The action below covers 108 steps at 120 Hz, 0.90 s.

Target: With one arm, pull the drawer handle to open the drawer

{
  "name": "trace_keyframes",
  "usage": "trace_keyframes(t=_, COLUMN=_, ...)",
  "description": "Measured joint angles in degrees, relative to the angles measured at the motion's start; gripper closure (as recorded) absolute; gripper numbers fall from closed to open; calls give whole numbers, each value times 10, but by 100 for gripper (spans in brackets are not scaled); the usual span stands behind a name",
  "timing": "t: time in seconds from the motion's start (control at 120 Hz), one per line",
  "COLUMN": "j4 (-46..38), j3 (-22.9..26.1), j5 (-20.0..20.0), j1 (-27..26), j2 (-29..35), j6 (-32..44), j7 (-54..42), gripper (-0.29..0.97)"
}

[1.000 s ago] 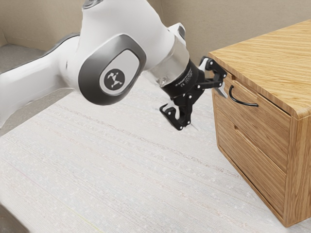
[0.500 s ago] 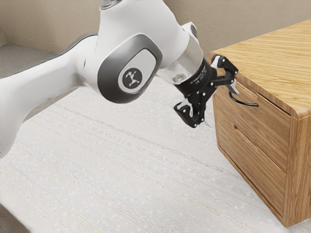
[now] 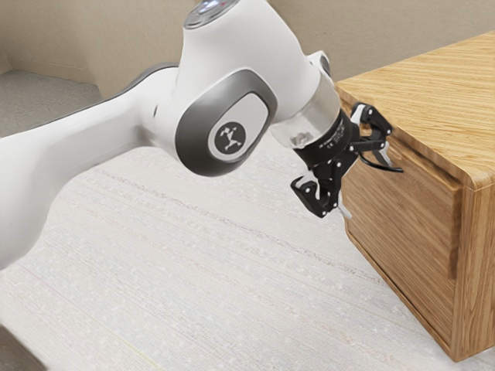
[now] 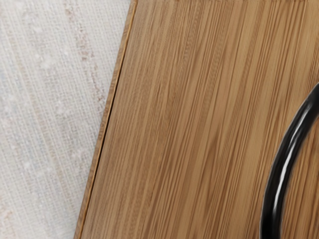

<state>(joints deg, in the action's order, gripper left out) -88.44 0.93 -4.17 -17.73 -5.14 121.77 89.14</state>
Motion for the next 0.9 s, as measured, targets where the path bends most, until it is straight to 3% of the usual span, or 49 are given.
trace_keyframes(t=0.333, j4=-38, j3=-7, j5=-2, j1=4, j2=24, j6=5, j7=4, gripper=0)
trace_keyframes(t=0.9, j4=-235, j3=-33, j5=-2, j1=3, j2=201, j6=38, j7=9, gripper=0)
